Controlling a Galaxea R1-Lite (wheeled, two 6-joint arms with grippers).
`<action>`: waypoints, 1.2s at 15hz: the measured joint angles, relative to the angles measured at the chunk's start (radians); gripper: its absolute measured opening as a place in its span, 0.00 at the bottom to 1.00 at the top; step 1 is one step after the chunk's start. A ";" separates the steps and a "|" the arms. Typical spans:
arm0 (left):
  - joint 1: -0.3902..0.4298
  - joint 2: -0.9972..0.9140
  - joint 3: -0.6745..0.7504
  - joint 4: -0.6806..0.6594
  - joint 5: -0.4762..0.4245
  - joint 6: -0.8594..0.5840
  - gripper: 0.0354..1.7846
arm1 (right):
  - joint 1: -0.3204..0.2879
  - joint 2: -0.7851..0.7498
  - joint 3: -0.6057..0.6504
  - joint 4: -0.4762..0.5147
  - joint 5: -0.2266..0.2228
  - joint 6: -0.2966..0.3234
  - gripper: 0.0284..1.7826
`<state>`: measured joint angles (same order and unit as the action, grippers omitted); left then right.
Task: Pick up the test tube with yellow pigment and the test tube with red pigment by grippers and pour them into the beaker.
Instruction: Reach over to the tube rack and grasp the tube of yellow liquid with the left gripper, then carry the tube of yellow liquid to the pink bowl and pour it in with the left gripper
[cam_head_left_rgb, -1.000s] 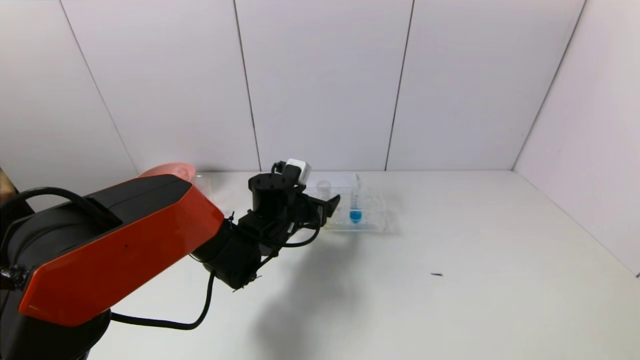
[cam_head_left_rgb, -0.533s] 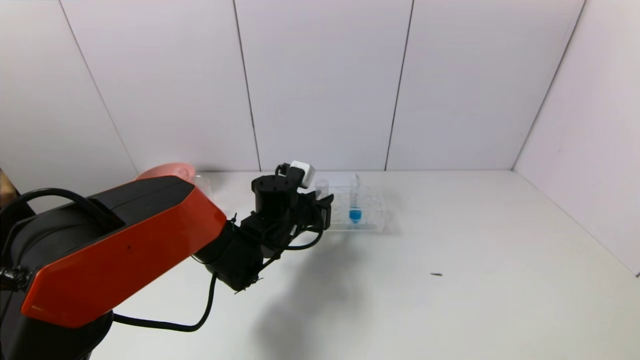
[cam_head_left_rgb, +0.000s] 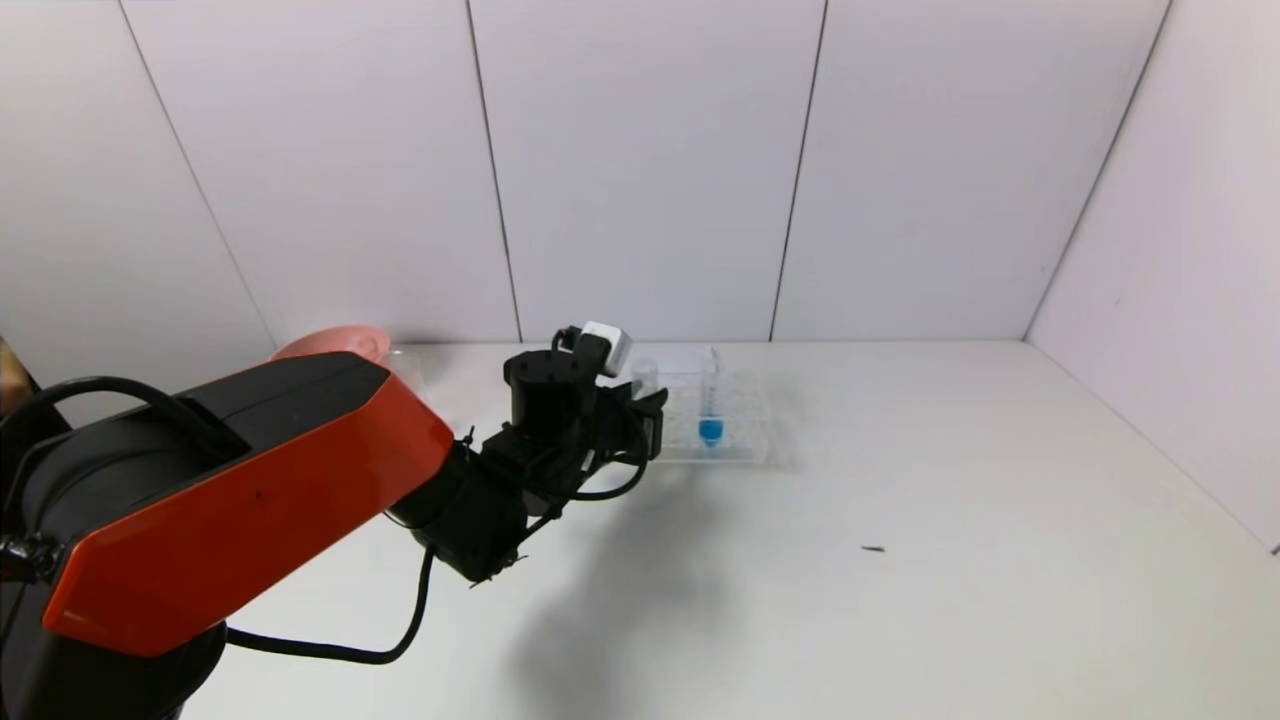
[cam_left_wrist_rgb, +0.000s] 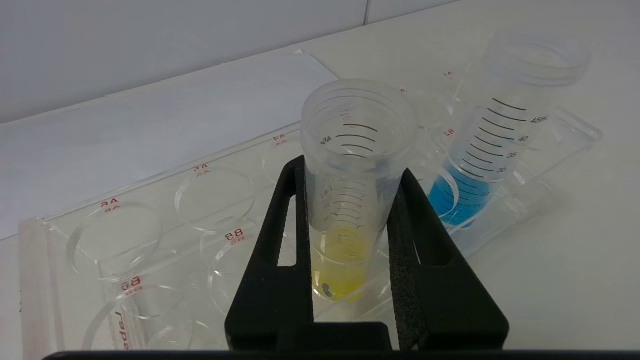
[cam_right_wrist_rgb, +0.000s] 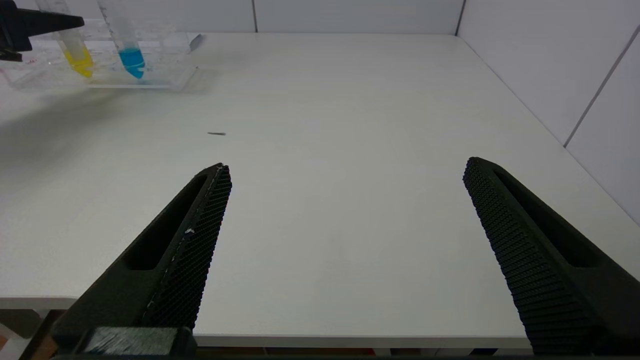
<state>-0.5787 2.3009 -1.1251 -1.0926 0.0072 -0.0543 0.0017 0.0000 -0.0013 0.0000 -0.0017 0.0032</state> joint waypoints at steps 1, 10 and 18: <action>0.000 0.000 -0.002 0.001 0.000 0.005 0.23 | 0.000 0.000 0.000 0.000 0.000 0.000 0.95; -0.001 -0.024 0.006 0.009 0.001 0.044 0.23 | 0.000 0.000 0.000 0.000 0.000 0.000 0.95; -0.007 -0.077 0.019 0.022 0.004 0.045 0.23 | 0.000 0.000 0.000 0.000 0.000 0.000 0.95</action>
<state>-0.5853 2.2234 -1.1064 -1.0709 0.0109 -0.0096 0.0013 0.0000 -0.0013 0.0000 -0.0013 0.0028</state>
